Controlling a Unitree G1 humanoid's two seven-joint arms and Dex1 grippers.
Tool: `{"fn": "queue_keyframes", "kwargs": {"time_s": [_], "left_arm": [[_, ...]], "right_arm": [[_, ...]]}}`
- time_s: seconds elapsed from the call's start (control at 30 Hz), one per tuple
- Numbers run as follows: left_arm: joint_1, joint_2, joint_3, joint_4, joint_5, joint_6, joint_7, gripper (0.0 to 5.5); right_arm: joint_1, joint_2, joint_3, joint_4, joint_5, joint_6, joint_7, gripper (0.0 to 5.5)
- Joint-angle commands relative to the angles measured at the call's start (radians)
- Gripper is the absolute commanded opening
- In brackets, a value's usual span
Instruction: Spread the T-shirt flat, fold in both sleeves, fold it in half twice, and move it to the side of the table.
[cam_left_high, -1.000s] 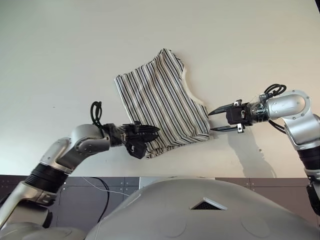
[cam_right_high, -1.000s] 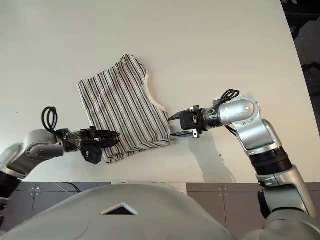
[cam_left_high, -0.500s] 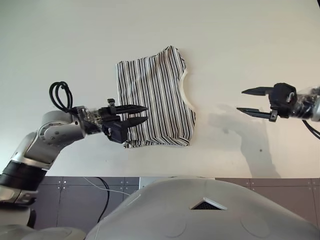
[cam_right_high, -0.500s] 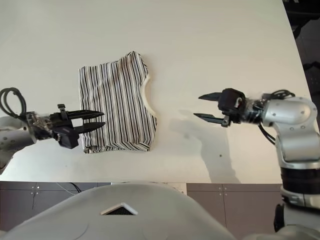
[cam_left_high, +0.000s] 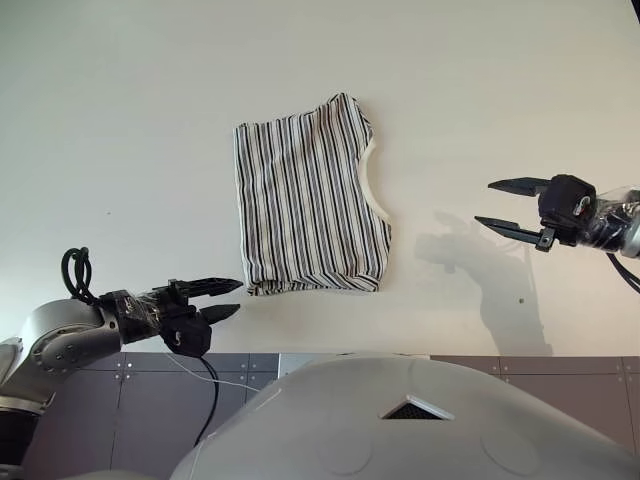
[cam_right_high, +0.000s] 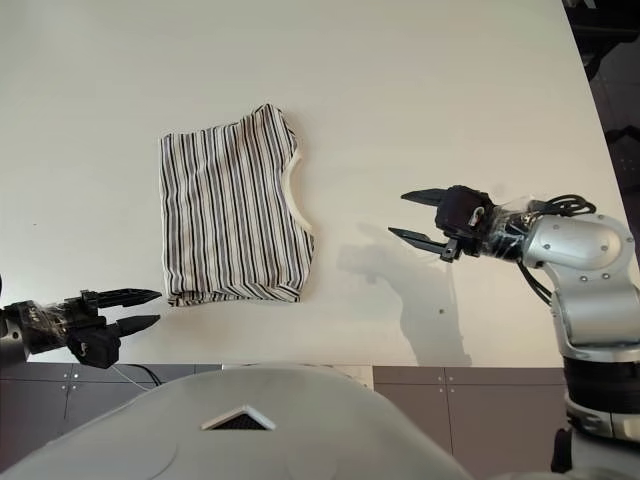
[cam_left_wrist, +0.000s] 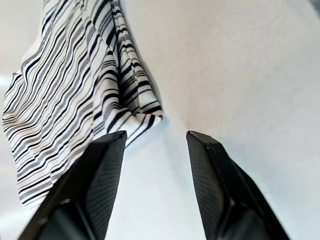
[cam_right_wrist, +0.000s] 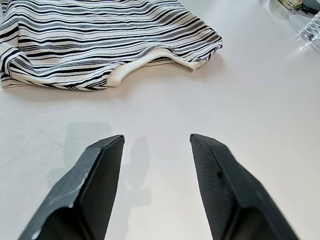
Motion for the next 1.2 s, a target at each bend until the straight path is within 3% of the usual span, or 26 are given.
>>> {"fn": "queue_keyframes", "kwargs": {"time_s": [0.03,0.17,0.33,0.63,0.8,0.87,1.0,1.2], "left_arm": [[-0.061,-0.05,-0.054,0.022,0.076,0.002,0.031,2.2],[-0.125,-0.084,-0.113,0.038,0.108,0.012,0.051,2.2],[-0.144,-0.048,-0.139,0.092,0.119,-0.002,0.058,2.2],[-0.167,-0.016,-0.215,0.125,0.021,-0.001,0.019,0.57],[-0.187,-0.027,-0.244,0.141,-0.013,0.01,0.015,0.11],[-0.19,-0.024,-0.247,0.129,-0.038,0.019,0.01,0.1],[-0.155,-0.012,-0.24,0.079,-0.06,0.039,0.007,0.1],[-0.089,-0.038,-0.227,-0.039,-0.058,0.116,0.019,0.1]], "right_arm": [[-0.044,-0.003,0.035,0.013,-0.022,-0.007,-0.001,2.46],[-0.064,0.004,0.067,0.011,-0.027,-0.01,-0.003,2.46],[-0.074,0.006,0.085,0.011,-0.029,-0.013,-0.008,2.46],[-0.03,-0.003,0.116,-0.003,-0.062,-0.07,-0.007,2.46],[0.032,0.004,0.159,0.009,-0.151,-0.303,-0.012,2.46],[0.074,0.018,0.194,0.014,-0.218,-0.421,-0.044,2.46],[0.125,0.05,0.292,0.051,-0.395,-0.642,-0.128,3.01],[0.087,0.062,0.343,0.155,-0.538,-0.828,-0.226,3.01]]}}
